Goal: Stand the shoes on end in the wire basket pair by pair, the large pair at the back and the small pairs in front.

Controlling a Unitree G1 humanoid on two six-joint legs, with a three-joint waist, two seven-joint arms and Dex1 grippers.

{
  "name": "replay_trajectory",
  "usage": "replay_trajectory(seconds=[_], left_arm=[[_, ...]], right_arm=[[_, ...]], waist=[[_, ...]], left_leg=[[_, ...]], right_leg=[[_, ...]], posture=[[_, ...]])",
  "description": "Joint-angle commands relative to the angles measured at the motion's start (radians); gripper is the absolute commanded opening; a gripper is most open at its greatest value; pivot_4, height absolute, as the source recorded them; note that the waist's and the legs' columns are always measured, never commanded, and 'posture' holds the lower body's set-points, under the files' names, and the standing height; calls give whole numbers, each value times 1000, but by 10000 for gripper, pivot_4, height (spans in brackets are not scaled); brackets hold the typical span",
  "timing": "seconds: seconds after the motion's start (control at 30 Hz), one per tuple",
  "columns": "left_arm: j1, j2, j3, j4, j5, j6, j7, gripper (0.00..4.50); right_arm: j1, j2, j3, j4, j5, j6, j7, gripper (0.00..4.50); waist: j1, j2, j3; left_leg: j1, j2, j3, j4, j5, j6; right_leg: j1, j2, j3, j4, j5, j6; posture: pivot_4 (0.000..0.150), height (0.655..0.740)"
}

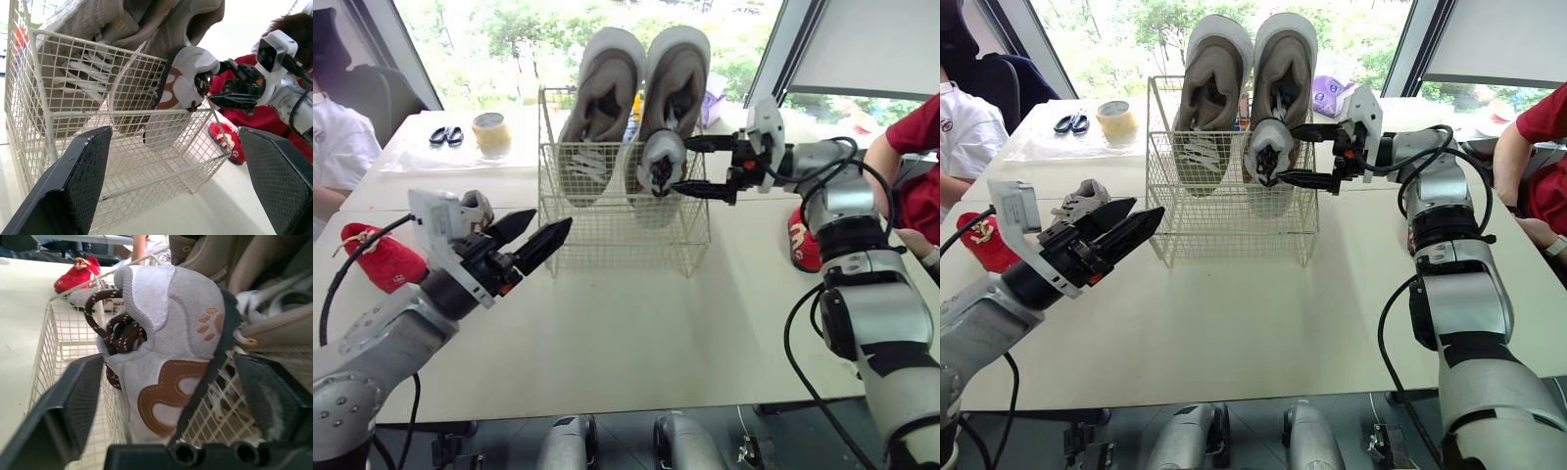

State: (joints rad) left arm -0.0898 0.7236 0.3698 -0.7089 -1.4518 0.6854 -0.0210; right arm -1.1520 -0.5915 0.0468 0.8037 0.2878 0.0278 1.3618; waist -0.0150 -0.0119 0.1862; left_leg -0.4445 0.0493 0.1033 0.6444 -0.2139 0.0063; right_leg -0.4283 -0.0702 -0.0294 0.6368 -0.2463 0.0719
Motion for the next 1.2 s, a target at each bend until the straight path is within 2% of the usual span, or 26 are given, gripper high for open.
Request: replay_trajectory(seconds=[0.03, 0.23, 0.3, 0.37, 0.4, 0.47, 0.5, 0.57, 0.63, 0.7, 0.8, 0.9, 1.03, 1.2], left_arm=[[-4, 16, 14, -1, -13, -13, -19, 42414], [24, 92, 70, 38, -22, 21, -29, 42414], [22, 171, 169, 113, -138, 57, -65, 43707], [8, 278, 254, 222, -162, 115, -121, 43707], [-12, 337, 261, 290, -111, 138, -123, 43707], [-96, 508, 148, 499, 159, 114, -200, 43707], [-134, 550, 103, 568, 241, 99, -246, 43707], [-266, 599, -90, 743, 462, 24, -381, 43707], [-456, 590, -282, 927, 651, 17, -514, 43707], [-637, 535, -403, 1097, 786, 15, -630, 43707], [-875, 433, -517, 1376, 955, 2, -766, 43707], [-1051, 344, -570, 1636, 1094, -44, -827, 43707], [-1157, 251, -604, 1892, 1253, -119, -835, 43707], [-1141, 166, -563, 2023, 1355, -171, -771, 43707]], right_arm=[[15, -45, -50, -120, 19, 49, -12, 44540], [114, -132, -104, -430, 93, 279, -53, 44540], [118, -172, -162, -518, 125, 361, -120, 44892], [103, -208, -209, -559, 167, 432, -148, 44892], [93, -222, -223, -571, 181, 458, -158, 44892], [61, -242, -250, -634, 267, 575, -155, 44892], [53, -247, -256, -660, 299, 620, -154, 44892], [83, -250, -243, -806, 410, 741, -134, 44892], [131, -245, -225, -949, 500, 822, -133, 44892], [175, -230, -214, -1055, 564, 869, -160, 44892], [244, -211, -201, -1162, 612, 901, -206, 44892], [297, -208, -195, -1208, 623, 903, -248, 44892], [333, -204, -212, -1254, 664, 919, -311, 44892], [338, -193, -211, -1276, 713, 934, -390, 44892]], waist=[[0, 0, 0], [-1, 0, 0], [-2, 0, 0], [-2, 0, 0], [-2, 1, 0], [-1, 1, 0], [-2, 2, 0], [0, 2, 0], [2, 1, -1], [3, 1, -1], [7, 0, 0], [11, -1, 0], [9, -1, 0], [7, -2, 0]], left_leg=[[0, 0, 0, 0, 0, 0], [0, -1, 0, -2, 0, 0], [-1, -1, 0, -2, -1, 0], [-2, 0, 0, -3, 0, -1], [-3, -1, 0, -3, 0, -1], [-3, -2, 0, -4, 0, -1], [-3, -2, 1, -4, 0, -1], [-1, -3, 7, -12, 0, -1], [0, -3, 10, -14, 0, -1], [-2, -2, 11, -14, 0, 1], [-12, -2, 13, -10, 2, 3], [-27, 0, 9, 5, 2, 4], [-33, -1, 9, 9, 2, 4], [-33, -1, 7, 11, 1, 6]], right_leg=[[0, -1, 0, 0, 0, 0], [0, -2, 1, -2, 0, 0], [-1, -2, 1, -2, 0, 0], [-4, -3, 0, -2, 0, -1], [-5, -3, 0, -2, 0, -2], [-8, -5, -1, -3, 0, -2], [-10, -5, -2, -4, 1, -2], [-10, -11, -4, -7, 2, -5], [-11, -11, -7, -8, 2, -4], [-11, -10, -10, -7, 3, -3], [-16, -7, -15, -5, 5, 1], [-23, -2, -21, -4, 7, 5], [-27, -3, -21, -3, 10, 10], [-27, -3, -21, 0, 10, 10]], posture=[[1500, 7351], [1500, 7351], [1500, 7351], [1500, 7351], [1500, 7351], [1500, 7351], [1500, 7351], [1500, 7351], [1500, 7351], [1500, 7351], [1500, 7351], [1500, 7351], [1500, 7351], [1500, 7351]])
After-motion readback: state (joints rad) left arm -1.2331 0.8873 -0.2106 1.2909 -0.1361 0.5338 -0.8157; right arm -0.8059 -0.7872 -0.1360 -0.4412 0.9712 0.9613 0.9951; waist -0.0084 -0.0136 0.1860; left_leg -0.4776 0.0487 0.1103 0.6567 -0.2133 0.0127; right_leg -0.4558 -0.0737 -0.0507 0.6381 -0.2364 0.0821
